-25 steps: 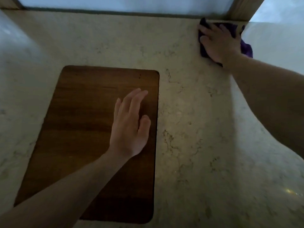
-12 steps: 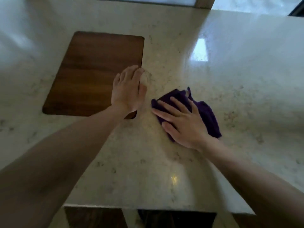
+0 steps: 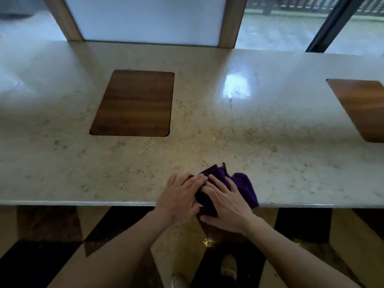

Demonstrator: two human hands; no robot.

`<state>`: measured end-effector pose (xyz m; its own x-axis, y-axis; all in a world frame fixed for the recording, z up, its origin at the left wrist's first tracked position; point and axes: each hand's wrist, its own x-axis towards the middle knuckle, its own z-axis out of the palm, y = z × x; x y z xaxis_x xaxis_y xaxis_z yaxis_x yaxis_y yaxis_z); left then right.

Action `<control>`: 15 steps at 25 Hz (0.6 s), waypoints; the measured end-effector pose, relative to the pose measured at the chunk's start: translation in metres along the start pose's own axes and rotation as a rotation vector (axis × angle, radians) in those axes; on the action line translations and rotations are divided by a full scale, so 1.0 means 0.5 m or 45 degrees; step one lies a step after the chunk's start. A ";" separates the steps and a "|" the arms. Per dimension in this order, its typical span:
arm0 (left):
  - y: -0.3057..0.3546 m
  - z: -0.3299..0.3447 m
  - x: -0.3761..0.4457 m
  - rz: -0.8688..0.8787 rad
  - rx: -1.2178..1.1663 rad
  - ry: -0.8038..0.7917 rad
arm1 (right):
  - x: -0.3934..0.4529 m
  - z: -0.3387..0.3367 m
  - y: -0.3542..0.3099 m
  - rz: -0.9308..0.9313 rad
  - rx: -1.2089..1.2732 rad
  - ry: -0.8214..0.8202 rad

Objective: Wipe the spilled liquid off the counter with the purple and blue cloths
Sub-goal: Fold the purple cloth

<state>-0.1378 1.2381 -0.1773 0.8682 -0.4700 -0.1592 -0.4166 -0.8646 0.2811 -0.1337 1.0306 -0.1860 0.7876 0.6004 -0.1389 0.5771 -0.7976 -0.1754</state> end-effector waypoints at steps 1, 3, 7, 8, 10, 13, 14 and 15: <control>0.012 0.006 -0.009 0.029 0.064 -0.048 | -0.028 0.005 -0.005 -0.013 -0.051 -0.010; 0.039 0.017 -0.025 0.074 0.185 -0.081 | -0.086 0.024 -0.013 0.052 -0.147 -0.029; 0.082 0.021 -0.021 0.008 0.381 0.052 | -0.149 0.024 0.039 0.353 -0.114 0.216; 0.086 0.017 -0.017 -0.009 0.427 0.094 | -0.150 0.014 0.053 0.342 -0.114 0.248; 0.102 0.008 -0.009 -0.046 0.492 0.100 | -0.147 -0.009 0.062 0.294 -0.114 0.274; 0.147 0.007 -0.016 -0.127 0.390 0.087 | -0.164 -0.030 0.044 0.289 -0.035 0.319; 0.162 0.008 -0.018 -0.161 0.315 0.054 | -0.179 -0.038 0.043 0.308 0.028 0.320; 0.174 0.009 -0.020 -0.211 0.232 0.011 | -0.194 -0.044 0.044 0.332 0.116 0.298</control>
<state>-0.1840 1.1671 -0.1554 0.9308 -0.3181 -0.1804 -0.3092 -0.9480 0.0760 -0.1926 0.9537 -0.1551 0.9400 0.3393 0.0347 0.3369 -0.9075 -0.2509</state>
